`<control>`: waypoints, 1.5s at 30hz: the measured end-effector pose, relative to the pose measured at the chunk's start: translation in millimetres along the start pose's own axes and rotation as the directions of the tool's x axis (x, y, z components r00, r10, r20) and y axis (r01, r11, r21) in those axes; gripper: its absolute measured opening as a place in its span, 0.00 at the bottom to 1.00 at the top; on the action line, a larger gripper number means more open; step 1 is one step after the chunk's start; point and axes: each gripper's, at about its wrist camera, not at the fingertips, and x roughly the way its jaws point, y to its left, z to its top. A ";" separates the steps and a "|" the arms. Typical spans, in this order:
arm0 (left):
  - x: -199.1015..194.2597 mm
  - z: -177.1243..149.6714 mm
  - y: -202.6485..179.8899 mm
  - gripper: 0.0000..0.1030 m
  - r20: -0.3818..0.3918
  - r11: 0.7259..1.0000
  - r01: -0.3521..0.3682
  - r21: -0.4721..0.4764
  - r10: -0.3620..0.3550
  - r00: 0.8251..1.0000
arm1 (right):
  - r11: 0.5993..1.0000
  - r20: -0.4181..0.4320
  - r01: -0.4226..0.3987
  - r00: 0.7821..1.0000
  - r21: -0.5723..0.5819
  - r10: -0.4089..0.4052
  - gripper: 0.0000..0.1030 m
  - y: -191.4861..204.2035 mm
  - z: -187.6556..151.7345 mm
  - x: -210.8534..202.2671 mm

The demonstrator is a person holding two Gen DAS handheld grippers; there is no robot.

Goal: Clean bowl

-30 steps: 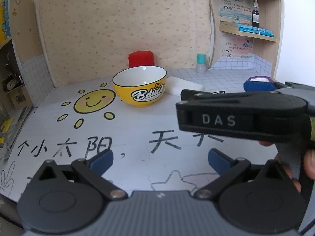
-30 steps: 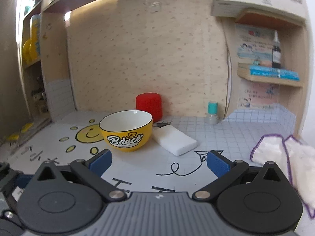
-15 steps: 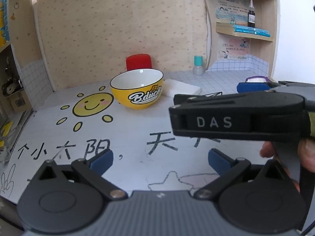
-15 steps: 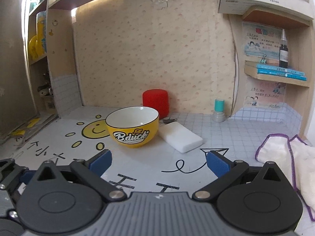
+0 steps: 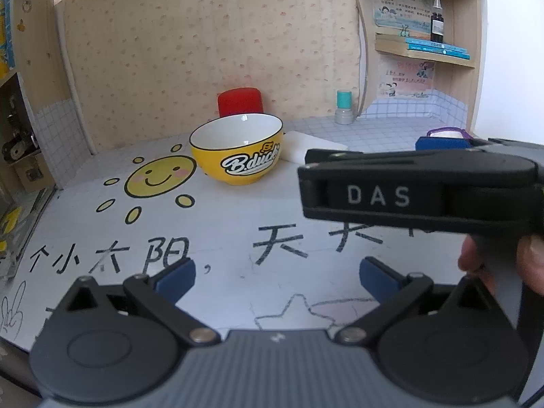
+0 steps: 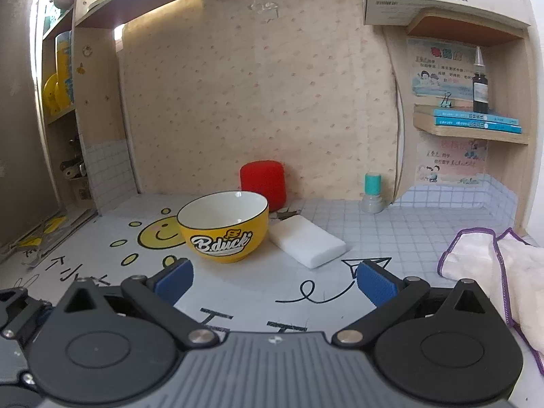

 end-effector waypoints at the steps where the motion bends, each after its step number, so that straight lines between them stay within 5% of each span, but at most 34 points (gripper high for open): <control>1: -0.1 0.0 0.0 1.00 0.002 1.000 0.000 -0.003 0.000 1.000 | 1.000 0.000 -0.003 1.000 -0.001 0.003 1.00 0.1 0.2 -0.2; 35: -11.1 -2.9 -1.6 0.99 0.047 1.000 0.009 0.018 -0.010 0.999 | 0.998 -0.021 -0.051 0.999 -0.045 0.050 0.95 3.4 0.3 -4.9; 37: -12.2 -2.7 -0.4 0.90 0.055 1.000 0.016 0.015 -0.017 0.998 | 0.998 -0.009 -0.057 0.998 -0.030 0.057 0.76 1.1 0.5 -6.5; 39: -12.2 -2.5 -0.2 0.56 0.052 1.000 0.015 0.015 -0.015 0.999 | 0.997 -0.011 -0.059 0.998 -0.043 0.058 0.49 1.5 0.3 -6.4; 40: -11.9 -2.6 -0.1 0.47 0.048 1.000 0.014 0.013 -0.014 0.999 | 0.997 -0.012 -0.060 0.998 -0.049 0.059 0.34 1.7 0.2 -6.3; 44: -7.8 -4.2 0.4 0.05 0.027 0.999 0.033 0.014 -0.033 0.999 | 0.995 -0.011 -0.082 0.997 -0.056 0.082 0.19 1.7 -0.2 -6.5; 45: -8.0 -4.7 0.0 0.04 0.029 0.999 0.032 0.018 -0.032 0.999 | 0.994 -0.011 -0.094 0.996 -0.060 0.094 0.15 2.3 -0.4 -6.7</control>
